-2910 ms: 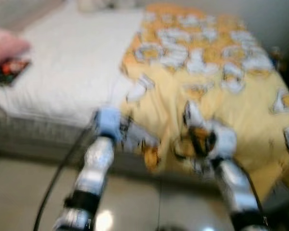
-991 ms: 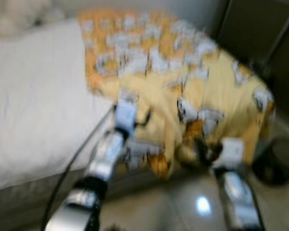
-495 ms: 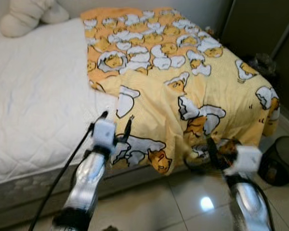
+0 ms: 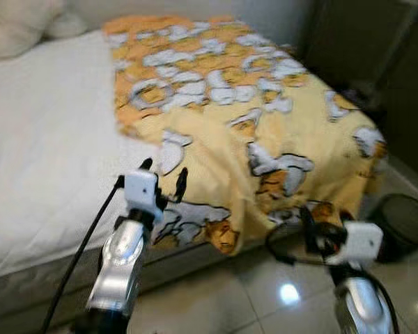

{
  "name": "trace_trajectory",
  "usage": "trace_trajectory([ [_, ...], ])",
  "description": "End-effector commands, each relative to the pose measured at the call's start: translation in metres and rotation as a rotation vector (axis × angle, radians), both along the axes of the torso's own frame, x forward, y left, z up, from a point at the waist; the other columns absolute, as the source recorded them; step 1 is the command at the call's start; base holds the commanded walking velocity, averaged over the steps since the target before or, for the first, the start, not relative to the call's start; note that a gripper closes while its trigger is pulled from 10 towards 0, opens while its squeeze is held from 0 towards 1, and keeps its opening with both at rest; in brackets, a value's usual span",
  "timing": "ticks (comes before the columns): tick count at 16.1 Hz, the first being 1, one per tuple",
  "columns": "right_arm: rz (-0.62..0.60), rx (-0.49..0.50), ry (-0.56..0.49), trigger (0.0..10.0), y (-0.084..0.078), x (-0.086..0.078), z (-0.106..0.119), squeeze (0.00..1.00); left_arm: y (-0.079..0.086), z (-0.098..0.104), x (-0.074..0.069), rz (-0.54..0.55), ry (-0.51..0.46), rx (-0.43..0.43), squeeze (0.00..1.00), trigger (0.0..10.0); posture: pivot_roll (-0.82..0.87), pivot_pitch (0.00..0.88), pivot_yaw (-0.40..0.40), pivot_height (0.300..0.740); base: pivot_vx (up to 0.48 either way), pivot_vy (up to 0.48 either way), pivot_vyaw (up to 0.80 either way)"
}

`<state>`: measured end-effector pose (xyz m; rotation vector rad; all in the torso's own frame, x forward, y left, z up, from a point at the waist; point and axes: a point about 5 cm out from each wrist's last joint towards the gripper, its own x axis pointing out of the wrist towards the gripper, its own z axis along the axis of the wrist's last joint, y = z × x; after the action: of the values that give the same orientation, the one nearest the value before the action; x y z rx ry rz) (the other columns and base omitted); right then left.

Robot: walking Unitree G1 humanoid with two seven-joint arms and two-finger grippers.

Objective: Clean up the room

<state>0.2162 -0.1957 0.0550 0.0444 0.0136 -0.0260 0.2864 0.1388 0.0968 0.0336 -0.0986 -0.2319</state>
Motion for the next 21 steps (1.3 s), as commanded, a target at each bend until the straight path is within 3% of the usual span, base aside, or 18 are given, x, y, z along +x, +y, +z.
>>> trace_trajectory([
  [1, 0.003, -0.002, 0.033, 10.0, -0.002, 0.005, -0.003, 0.00, 0.005, -0.007, 0.003, 0.038, 0.048, -0.001, 0.00, 10.0, 0.00, 0.000, -0.003, 0.740, 0.480, 0.000, 0.00],
  [6, 0.048, -0.002, 0.063, 10.0, 0.003, 0.015, -0.005, 0.00, 0.009, -0.021, 0.004, 0.031, 0.110, 0.024, 0.00, 10.0, 0.01, 0.000, -0.017, 0.740, 0.429, 0.082, 0.00],
  [10, 0.078, -0.003, 0.062, 10.0, 0.005, 0.025, -0.002, 0.00, 0.036, -0.039, 0.005, 0.195, 0.206, -0.006, 0.00, 10.0, 0.03, 0.000, -0.038, 0.740, 0.122, 0.433, 0.00],
  [11, 0.091, -0.002, 0.060, 10.0, 0.006, 0.029, 0.000, 0.00, 0.032, -0.038, 0.007, 0.154, 0.187, 0.061, 0.00, 10.0, 0.04, 0.000, -0.049, 0.740, 0.000, 0.000, 0.00],
  [14, 0.085, 0.018, 0.082, 10.0, 0.007, 0.032, -0.004, 0.00, 0.021, -0.039, 0.019, 0.118, 0.185, 0.143, 0.00, 10.0, 0.05, 0.000, -0.063, 0.740, 0.000, 0.000, 0.00],
  [17, 0.114, 0.002, 0.158, 10.0, 0.003, 0.015, -0.018, 0.00, 0.008, -0.045, 0.032, 0.122, 0.191, 0.217, 0.00, 10.0, 0.01, 0.000, -0.104, 0.740, 0.000, 0.000, -0.66],
  [20, 0.166, -0.024, 0.242, 10.0, -0.006, -0.006, -0.030, 0.00, 0.005, -0.058, 0.027, 0.175, 0.219, 0.231, 0.00, 10.0, -0.04, 0.000, -0.144, 0.740, 0.000, 0.000, 0.00],
  [21, 0.195, 0.017, 0.301, 10.0, -0.009, -0.018, -0.041, 0.00, -0.003, -0.066, 0.022, 0.154, 0.239, 0.249, 0.00, 10.0, -0.05, 0.000, -0.154, 0.740, 0.000, 0.000, 0.00],
])
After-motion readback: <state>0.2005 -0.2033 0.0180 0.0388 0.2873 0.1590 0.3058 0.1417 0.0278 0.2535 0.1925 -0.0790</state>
